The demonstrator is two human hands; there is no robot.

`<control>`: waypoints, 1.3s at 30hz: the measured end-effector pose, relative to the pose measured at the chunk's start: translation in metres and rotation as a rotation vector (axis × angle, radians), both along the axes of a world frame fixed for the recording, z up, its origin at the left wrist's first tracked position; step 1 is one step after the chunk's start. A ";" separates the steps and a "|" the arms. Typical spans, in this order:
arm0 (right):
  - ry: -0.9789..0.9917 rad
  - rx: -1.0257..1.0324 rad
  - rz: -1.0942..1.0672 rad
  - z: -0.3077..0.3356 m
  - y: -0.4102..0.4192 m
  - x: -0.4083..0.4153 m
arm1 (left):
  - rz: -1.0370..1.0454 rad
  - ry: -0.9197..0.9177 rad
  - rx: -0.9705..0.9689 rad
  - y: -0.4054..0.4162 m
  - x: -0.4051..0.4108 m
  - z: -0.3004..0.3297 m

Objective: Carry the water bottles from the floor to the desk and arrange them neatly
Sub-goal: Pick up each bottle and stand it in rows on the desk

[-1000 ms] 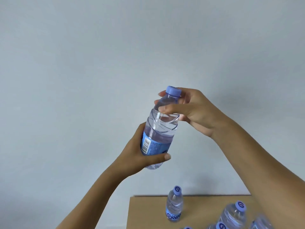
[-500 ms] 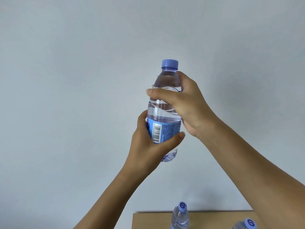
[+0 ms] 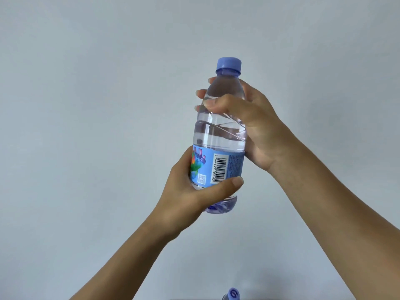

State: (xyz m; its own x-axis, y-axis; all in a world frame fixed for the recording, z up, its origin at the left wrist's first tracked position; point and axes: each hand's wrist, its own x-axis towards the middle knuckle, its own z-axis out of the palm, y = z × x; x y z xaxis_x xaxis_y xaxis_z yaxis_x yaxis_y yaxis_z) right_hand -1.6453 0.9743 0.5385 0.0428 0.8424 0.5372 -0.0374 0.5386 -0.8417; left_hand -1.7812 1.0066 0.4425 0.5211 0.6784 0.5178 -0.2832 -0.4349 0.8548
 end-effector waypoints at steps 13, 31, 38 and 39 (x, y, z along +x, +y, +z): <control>-0.092 0.052 -0.237 0.034 -0.002 -0.011 | 0.145 -0.143 0.091 -0.001 0.021 0.039; -0.034 0.103 -0.089 0.028 -0.009 0.023 | 0.001 -0.167 0.023 -0.009 0.040 0.029; -0.024 0.108 -0.251 0.020 -0.006 0.021 | 0.128 -0.169 0.025 -0.021 0.048 0.020; -0.019 0.099 -0.230 0.020 -0.005 0.022 | 0.118 -0.156 0.020 -0.021 0.048 0.018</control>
State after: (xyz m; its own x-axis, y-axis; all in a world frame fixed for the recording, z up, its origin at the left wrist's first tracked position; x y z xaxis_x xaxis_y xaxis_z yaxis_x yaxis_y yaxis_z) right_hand -1.6232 0.9693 0.5584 0.2167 0.7549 0.6190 0.1109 0.6109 -0.7839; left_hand -1.7334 0.9855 0.4606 0.3511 0.7187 0.6002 -0.3575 -0.4896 0.7953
